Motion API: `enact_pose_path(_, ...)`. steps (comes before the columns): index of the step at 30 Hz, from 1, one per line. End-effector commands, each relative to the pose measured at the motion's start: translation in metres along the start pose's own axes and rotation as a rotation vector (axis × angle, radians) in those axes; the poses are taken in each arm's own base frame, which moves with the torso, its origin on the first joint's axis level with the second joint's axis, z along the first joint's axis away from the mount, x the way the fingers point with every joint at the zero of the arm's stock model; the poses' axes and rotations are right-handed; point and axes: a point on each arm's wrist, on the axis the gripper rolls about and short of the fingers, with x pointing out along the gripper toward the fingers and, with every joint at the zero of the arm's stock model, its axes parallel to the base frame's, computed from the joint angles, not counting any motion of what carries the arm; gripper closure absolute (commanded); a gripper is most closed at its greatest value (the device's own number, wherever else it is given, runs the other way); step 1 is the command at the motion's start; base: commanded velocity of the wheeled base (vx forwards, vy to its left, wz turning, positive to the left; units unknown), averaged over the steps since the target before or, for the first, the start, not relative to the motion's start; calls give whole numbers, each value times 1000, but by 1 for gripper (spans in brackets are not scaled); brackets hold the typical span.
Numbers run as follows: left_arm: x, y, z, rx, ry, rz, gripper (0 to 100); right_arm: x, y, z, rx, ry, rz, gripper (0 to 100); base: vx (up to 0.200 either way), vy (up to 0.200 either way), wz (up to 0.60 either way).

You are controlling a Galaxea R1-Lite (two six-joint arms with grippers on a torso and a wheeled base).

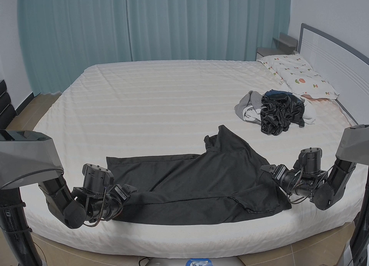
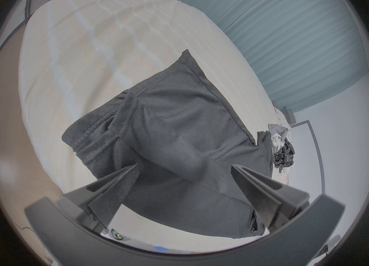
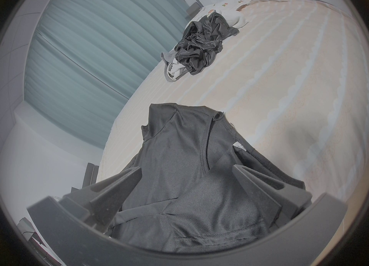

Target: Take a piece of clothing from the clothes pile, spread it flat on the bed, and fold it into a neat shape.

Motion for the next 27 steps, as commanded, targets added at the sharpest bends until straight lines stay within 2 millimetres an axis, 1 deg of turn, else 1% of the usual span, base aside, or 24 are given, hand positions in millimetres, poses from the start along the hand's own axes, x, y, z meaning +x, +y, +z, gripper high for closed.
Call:
enact_pose_path(1, 6, -5, 1, 1, -3, -11, 0, 1, -1, -1, 1, 2, -2, 0, 0, 0, 0)
enact_pose_path(5, 22, -3, 1, -1, -12, 16, 0, 1, 0, -1, 0, 2, 0, 0, 0, 0, 0)
enact_pose_path(8, 31, -3, 6, -5, -47, 31, 0, 2, 0, 0, -1, 0, 3, 0, 0, 0, 0)
enact_pose_path(10, 32, -6, 14, -17, -80, 20, 0, 2, 0, 0, -1, 0, 3, 0, 0, 0, 0)
enact_pose_path(11, 32, -6, 14, -17, -80, 20, 0, 2, 0, 0, -1, 0, 3, 0, 0, 0, 0)
enact_pose_path(12, 33, -9, 24, -40, -110, 6, 0, 2, 1, 0, -1, -1, 4, 0, 0, 0, 0)
enact_pose_path(17, 32, -6, 40, -87, -152, 1, 0, 2, 1, 1, 4, -3, 6, 0, 0, 0, 0)
enact_pose_path(20, 30, -8, 53, -142, -188, -23, 0, 2, 1, 0, 5, -1, 4, 0, 0, 0, 0)
enact_pose_path(25, 33, -4, 75, -202, -247, -49, 0, 2, 0, 0, 6, 0, 3, 0, 0, 0, 0)
enact_pose_path(27, 32, -1, 80, -213, -257, -59, 0, 2, 0, 0, 5, -2, 5, 0, 0, 0, 0)
